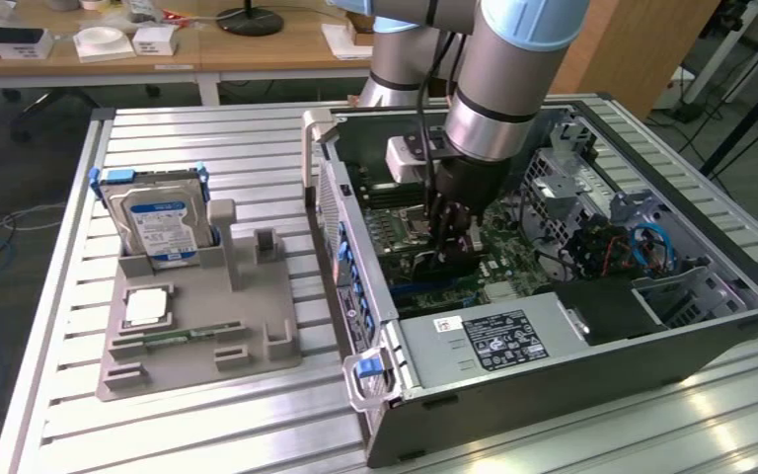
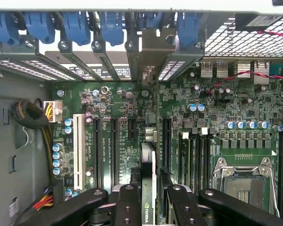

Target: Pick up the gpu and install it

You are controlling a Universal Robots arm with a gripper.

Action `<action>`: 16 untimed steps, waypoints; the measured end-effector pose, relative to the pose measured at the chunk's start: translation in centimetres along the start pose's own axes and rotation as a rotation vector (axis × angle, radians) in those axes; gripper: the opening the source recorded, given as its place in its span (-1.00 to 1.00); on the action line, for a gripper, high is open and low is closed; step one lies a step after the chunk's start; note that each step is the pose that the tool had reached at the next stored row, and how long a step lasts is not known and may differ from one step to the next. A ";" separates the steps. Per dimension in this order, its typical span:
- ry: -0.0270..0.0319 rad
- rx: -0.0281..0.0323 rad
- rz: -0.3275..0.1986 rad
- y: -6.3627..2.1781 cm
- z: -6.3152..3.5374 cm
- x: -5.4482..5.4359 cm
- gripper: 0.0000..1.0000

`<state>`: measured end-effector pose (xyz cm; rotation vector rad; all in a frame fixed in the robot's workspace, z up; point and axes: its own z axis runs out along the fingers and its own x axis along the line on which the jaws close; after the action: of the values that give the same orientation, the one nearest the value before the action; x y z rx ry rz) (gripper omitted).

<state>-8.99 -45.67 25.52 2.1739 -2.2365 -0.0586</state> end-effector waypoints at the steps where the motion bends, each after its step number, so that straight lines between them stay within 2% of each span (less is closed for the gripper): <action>1: 0.0001 0.0000 0.000 0.00 0.00 0.0 -0.47; 16: 0.0001 -0.0002 0.000 0.00 0.18 0.0 -0.47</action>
<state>-8.99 -45.67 25.34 2.1736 -2.2365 -0.0586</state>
